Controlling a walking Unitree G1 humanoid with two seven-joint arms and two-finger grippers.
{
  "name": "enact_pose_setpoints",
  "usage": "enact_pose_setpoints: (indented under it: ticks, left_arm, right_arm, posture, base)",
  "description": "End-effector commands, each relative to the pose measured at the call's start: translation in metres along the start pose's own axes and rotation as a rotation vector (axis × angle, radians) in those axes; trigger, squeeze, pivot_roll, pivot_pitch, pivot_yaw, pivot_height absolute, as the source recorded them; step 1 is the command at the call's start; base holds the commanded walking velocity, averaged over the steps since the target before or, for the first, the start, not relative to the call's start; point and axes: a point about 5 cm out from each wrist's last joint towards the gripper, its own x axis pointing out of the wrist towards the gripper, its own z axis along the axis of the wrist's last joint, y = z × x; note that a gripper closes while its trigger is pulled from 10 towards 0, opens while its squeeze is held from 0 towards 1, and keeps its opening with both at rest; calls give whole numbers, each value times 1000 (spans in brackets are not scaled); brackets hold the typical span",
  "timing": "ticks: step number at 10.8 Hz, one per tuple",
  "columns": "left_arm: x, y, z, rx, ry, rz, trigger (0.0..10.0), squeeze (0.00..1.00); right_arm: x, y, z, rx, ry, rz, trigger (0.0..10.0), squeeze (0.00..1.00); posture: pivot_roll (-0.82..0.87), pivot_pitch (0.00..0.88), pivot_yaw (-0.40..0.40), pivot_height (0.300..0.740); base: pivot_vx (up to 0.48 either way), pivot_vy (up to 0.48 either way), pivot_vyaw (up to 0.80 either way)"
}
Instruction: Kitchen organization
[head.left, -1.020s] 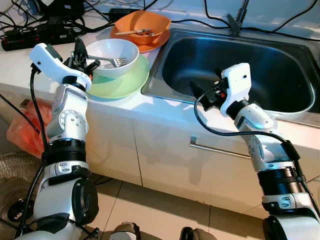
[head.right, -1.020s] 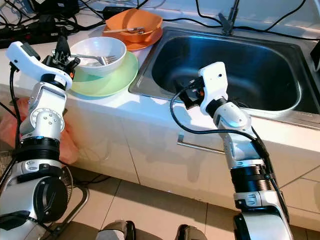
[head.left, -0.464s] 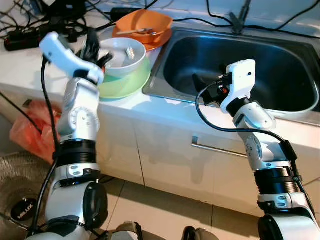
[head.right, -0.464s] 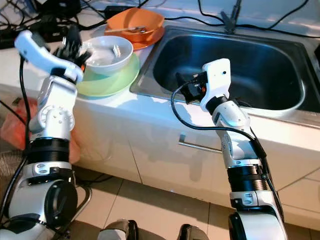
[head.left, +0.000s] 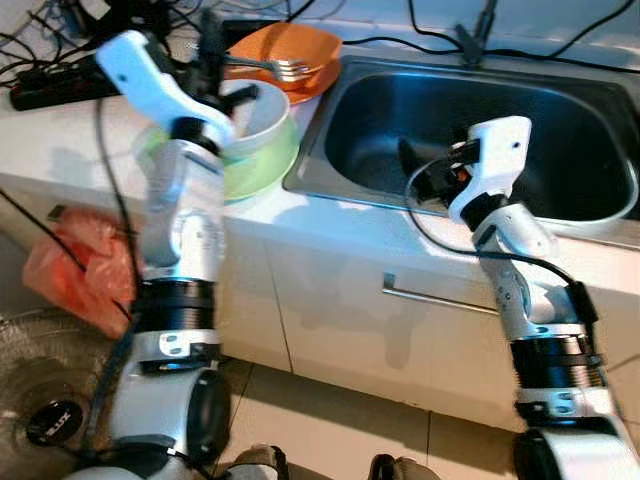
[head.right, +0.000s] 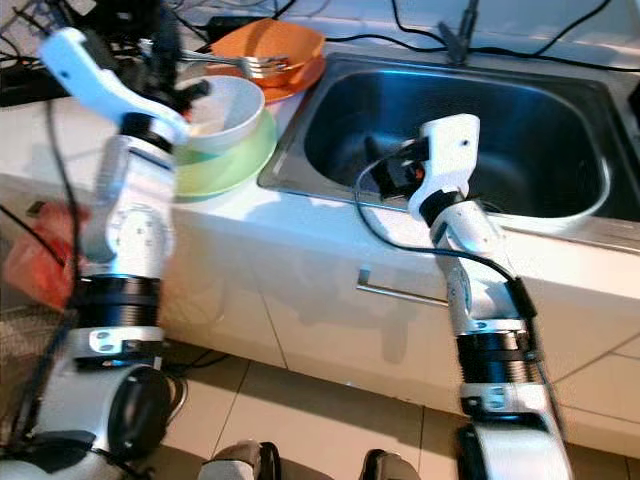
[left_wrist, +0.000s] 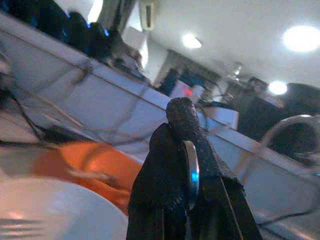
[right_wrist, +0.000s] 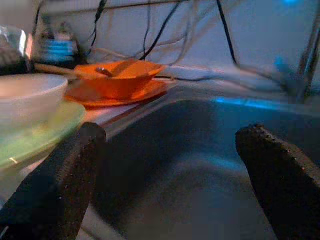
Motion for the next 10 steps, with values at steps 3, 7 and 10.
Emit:
enact_pose_setpoints:
  ticks: [3, 7, 10]
  left_arm:
    - [-8, -18, -33, -111, 107, -51, 0, 0]
    - [-9, -36, -56, -261, 178, -77, 0, 0]
    - [-13, -54, -68, -425, 240, -146, 0, 0]
  right_arm:
    - [4, 17, -7, 176, 1, -29, 10000, 0]
    - [13, 29, -4, 534, -102, -168, 10000, 0]
    - [21, 47, -9, 804, -84, -146, 10000, 0]
  posture:
    - [7, 108, 63, 740]
    - [3, 112, 90, 740]
    - [7, 106, 108, 740]
  base:
    - [0, 0, 0]
    - [0, 0, 0]
    - [0, 0, 0]
